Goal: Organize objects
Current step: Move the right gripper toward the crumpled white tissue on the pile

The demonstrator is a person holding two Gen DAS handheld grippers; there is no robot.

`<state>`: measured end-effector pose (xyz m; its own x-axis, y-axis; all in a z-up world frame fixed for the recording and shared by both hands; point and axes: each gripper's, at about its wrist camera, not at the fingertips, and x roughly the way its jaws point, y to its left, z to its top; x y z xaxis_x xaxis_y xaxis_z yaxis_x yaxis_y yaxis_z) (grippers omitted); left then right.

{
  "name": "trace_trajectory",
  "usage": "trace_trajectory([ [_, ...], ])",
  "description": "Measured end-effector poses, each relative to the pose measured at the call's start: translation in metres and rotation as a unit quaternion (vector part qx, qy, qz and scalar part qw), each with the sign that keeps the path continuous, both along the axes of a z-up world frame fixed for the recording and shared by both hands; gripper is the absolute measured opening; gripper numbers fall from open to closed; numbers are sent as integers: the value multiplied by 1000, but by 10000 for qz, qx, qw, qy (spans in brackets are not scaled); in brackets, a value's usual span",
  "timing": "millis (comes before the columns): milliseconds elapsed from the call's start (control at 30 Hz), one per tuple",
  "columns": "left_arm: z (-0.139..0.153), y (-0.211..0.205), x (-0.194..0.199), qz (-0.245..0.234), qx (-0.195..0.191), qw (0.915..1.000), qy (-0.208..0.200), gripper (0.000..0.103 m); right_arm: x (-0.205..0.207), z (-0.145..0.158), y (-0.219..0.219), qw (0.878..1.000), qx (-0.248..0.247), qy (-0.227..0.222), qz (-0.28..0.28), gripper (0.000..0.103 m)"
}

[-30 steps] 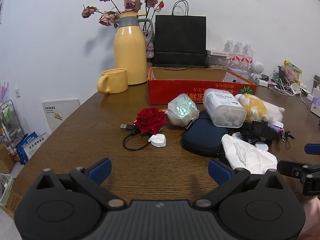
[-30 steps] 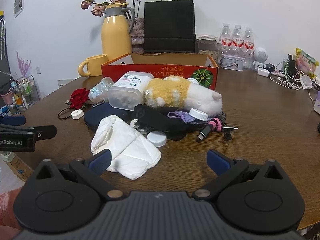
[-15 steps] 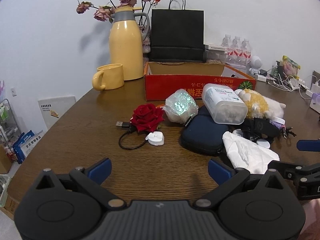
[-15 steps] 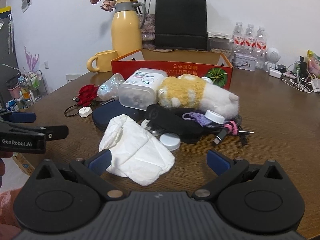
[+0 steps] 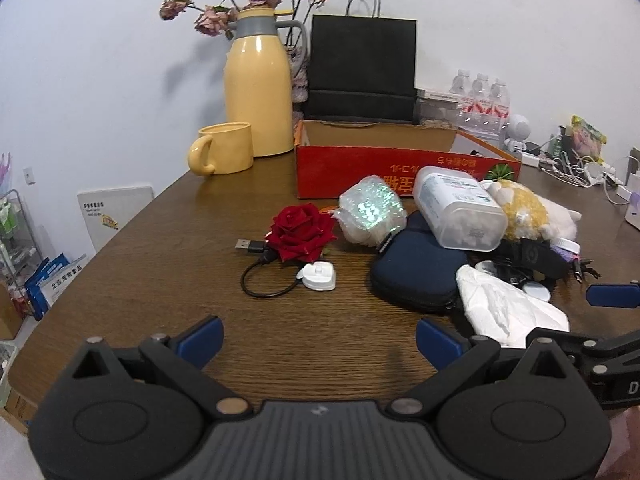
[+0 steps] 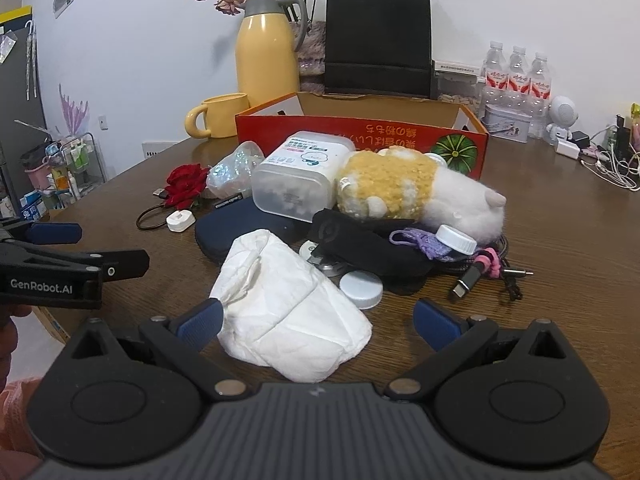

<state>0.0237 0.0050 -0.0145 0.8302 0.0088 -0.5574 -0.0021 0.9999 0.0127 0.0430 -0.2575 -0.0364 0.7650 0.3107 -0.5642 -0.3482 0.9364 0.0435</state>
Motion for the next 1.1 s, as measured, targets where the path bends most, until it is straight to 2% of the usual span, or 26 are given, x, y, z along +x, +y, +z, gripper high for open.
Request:
trace_trajectory([
  [167,-3,4,3,53,-72,10000,38,103,1,1,4,9999,-91,-26,70,103],
  [367,-5,8,4,100,-145,9998,111,103,5,2,13,9991,-76,-50,409,103],
  [500,-5,11,4,122,-180,9997,99,103,12,-1,19,9976,-121,-63,676,99],
  [667,-3,11,1,101,-171,9998,55,103,20,-10,29,9946,-459,-89,930,92],
  [700,-3,12,1,102,-176,9998,49,103,20,-11,29,9942,-505,-136,941,88],
  [800,-3,14,1,128,-199,9997,57,103,21,-8,26,9936,-387,-130,1054,66],
  [867,-3,16,2,142,-216,9996,64,103,21,-8,24,9931,-276,-51,1139,61],
  [933,-3,16,1,141,-214,9997,62,103,18,-7,23,9920,-246,-54,1240,41],
  [1000,-3,17,2,144,-208,9997,68,103,14,-3,23,9911,-175,-69,1317,32],
  [1067,-3,17,3,141,-223,9996,80,103,13,-3,24,9910,-169,-49,1330,32],
  [1100,-4,18,4,148,-226,9996,90,103,14,-3,25,9913,-178,-50,1307,36],
])
